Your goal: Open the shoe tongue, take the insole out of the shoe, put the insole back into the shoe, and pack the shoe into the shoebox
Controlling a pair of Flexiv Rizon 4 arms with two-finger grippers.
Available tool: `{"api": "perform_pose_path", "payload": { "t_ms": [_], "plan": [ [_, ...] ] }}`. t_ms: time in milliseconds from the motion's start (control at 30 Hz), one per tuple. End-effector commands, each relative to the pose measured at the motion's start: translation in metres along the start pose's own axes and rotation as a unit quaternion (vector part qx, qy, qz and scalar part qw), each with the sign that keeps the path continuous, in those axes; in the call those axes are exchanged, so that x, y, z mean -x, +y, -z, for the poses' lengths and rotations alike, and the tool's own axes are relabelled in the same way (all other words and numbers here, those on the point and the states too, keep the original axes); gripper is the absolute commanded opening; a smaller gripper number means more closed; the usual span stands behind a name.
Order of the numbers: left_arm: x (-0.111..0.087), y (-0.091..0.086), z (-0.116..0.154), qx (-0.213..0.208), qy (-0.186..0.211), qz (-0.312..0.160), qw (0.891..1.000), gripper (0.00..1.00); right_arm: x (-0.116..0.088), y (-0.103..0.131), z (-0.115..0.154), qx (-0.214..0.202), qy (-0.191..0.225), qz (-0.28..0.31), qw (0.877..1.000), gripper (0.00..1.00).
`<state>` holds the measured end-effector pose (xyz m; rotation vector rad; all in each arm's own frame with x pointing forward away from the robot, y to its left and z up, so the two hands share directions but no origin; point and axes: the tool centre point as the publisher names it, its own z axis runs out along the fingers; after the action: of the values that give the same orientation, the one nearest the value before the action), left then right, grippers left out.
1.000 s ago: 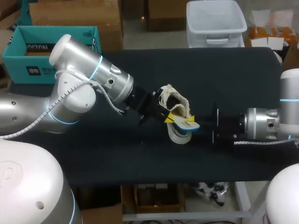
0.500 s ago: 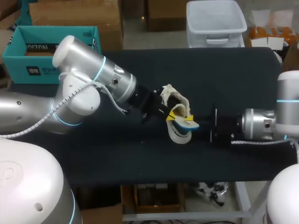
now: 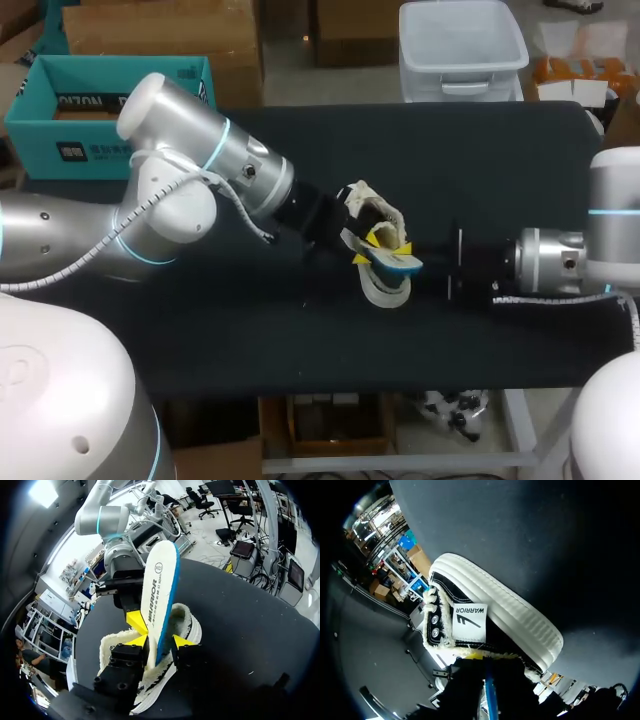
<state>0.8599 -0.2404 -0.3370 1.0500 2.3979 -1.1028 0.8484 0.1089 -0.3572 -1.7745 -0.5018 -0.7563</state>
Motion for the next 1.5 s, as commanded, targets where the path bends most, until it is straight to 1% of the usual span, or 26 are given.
{"api": "perform_pose_path", "payload": {
  "t_ms": [33,100,133,200,600,733,800,833,867,900,967,1000,1133,1167,1300,1333,1400,1500],
  "plan": [
    [-0.004,-0.003,-0.001,-0.001,-0.006,-0.003,1.0,0.35,0.001,0.0,0.001,0.0,0.002,0.0,1.0,0.0],
    [-0.004,-0.004,-0.003,-0.002,-0.008,-0.002,1.0,0.35,0.001,0.001,0.0,-0.001,0.002,-0.001,1.0,0.0],
    [-0.004,-0.004,-0.003,-0.003,-0.008,-0.001,1.0,0.31,0.001,0.002,0.0,-0.002,0.002,-0.001,1.0,0.0],
    [-0.002,-0.004,-0.006,-0.003,-0.011,0.002,1.0,0.0,0.0,0.002,-0.001,-0.003,0.001,-0.002,1.0,0.0],
    [0.008,0.01,-0.017,0.018,-0.008,0.016,1.0,0.0,-0.005,0.012,-0.006,-0.007,-0.005,-0.006,1.0,0.0],
    [0.008,0.01,-0.016,0.016,-0.007,0.017,1.0,0.0,-0.006,0.012,-0.007,-0.009,-0.008,-0.008,1.0,0.0],
    [0.006,0.008,-0.014,0.014,-0.006,0.015,1.0,0.0,-0.005,0.008,-0.006,-0.009,-0.008,-0.009,1.0,0.0],
    [0.005,0.008,-0.014,0.013,-0.006,0.014,1.0,0.0,-0.004,0.005,-0.005,-0.007,-0.008,-0.01,1.0,0.16],
    [0.005,0.007,-0.013,0.012,-0.006,0.012,1.0,0.0,-0.003,0.001,-0.003,-0.004,-0.009,-0.01,1.0,0.39],
    [0.005,0.006,-0.013,0.012,-0.007,0.011,1.0,0.0,-0.002,-0.003,-0.001,0.0,-0.009,-0.01,1.0,0.46],
    [0.005,0.005,-0.011,0.011,-0.007,0.01,1.0,0.0,0.0,-0.01,0.003,0.01,-0.007,-0.01,1.0,0.57],
    [0.005,0.005,-0.011,0.01,-0.008,0.009,1.0,0.0,0.002,-0.015,0.006,0.017,-0.005,-0.009,1.0,0.6],
    [0.004,0.003,-0.009,0.008,-0.009,0.008,1.0,0.0,0.007,-0.029,0.017,0.033,0.004,-0.004,0.999,0.4],
    [0.004,0.003,-0.009,0.008,-0.01,0.008,1.0,0.0,0.008,-0.031,0.019,0.035,0.004,-0.004,0.999,0.32],
    [0.004,0.003,-0.009,0.009,-0.01,0.009,1.0,0.0,0.008,-0.037,0.021,0.037,0.007,0.003,0.999,0.27],
    [0.004,0.003,-0.01,0.01,-0.009,0.009,1.0,0.0,0.008,-0.037,0.021,0.035,0.007,0.004,0.999,0.24],
    [0.004,0.002,-0.011,0.01,-0.009,0.009,1.0,0.0,0.009,-0.036,0.021,0.034,0.007,0.005,0.999,0.0],
    [0.004,0.001,-0.011,0.011,-0.009,0.008,1.0,0.0,0.009,-0.033,0.019,0.03,0.005,0.005,1.0,0.0]
  ]
}}
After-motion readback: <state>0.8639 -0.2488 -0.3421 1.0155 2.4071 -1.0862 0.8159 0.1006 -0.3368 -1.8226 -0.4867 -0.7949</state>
